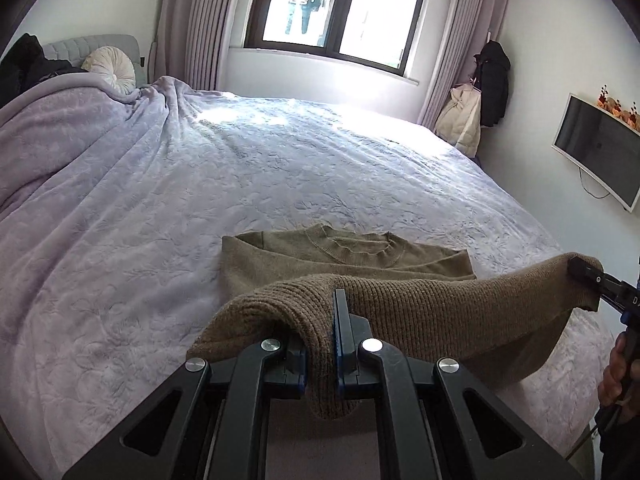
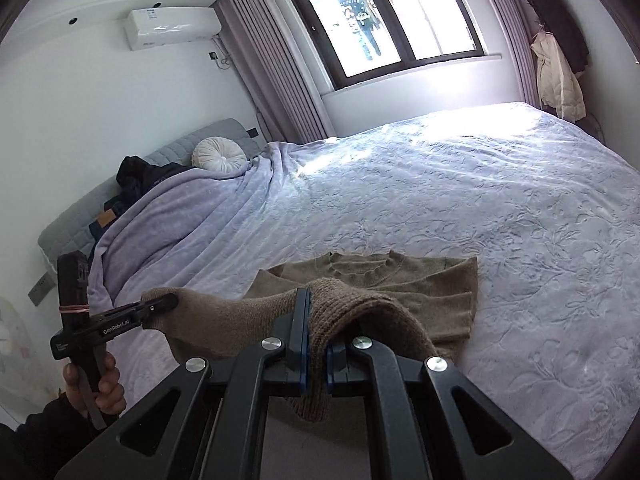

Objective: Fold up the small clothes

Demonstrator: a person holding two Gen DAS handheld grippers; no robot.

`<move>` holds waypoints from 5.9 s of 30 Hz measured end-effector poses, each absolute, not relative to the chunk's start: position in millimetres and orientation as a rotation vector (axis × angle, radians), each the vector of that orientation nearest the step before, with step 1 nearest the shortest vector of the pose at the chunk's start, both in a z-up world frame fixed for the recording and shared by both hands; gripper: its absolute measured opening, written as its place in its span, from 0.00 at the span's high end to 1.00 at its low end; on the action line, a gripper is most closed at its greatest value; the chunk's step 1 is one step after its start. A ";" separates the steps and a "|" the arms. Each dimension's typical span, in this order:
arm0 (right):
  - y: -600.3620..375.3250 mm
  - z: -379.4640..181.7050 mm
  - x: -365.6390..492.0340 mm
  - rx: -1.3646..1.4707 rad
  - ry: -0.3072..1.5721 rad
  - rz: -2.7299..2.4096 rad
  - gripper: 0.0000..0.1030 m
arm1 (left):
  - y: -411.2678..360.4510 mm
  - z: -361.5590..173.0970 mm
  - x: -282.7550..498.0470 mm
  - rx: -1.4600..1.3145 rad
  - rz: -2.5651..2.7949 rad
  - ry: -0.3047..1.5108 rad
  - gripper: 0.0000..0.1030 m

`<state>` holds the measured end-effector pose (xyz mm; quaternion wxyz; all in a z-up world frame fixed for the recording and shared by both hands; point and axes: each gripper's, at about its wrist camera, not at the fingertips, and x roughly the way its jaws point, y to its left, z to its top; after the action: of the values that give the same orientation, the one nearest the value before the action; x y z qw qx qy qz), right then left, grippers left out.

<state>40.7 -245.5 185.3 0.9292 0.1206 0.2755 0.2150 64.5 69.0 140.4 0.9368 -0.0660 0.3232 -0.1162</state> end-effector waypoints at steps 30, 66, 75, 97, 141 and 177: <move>-287.5 20.8 291.8 0.526 0.992 0.264 0.92 | 58.4 11.4 300.2 -0.256 -0.181 1.055 0.89; -243.6 50.6 263.2 -0.080 1.015 0.079 0.25 | 56.6 26.3 271.0 0.119 0.038 0.970 0.08; -197.6 83.1 173.1 -0.009 0.890 0.092 0.22 | 32.6 30.8 198.3 -0.014 -0.016 0.916 0.08; -221.7 79.0 125.0 0.018 0.858 -0.002 0.22 | 54.2 33.6 139.2 -0.045 0.009 0.917 0.07; -324.2 56.6 165.2 0.351 0.994 0.074 0.20 | 114.9 10.3 199.5 -0.238 -0.055 1.082 0.07; -297.1 67.5 182.7 0.190 0.931 0.009 0.19 | 113.2 1.5 204.6 -0.204 -0.087 1.067 0.00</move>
<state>182.7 -297.1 67.5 0.8893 0.0916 0.4480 0.0044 204.6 113.2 1.5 0.8551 -0.0969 0.5077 -0.0412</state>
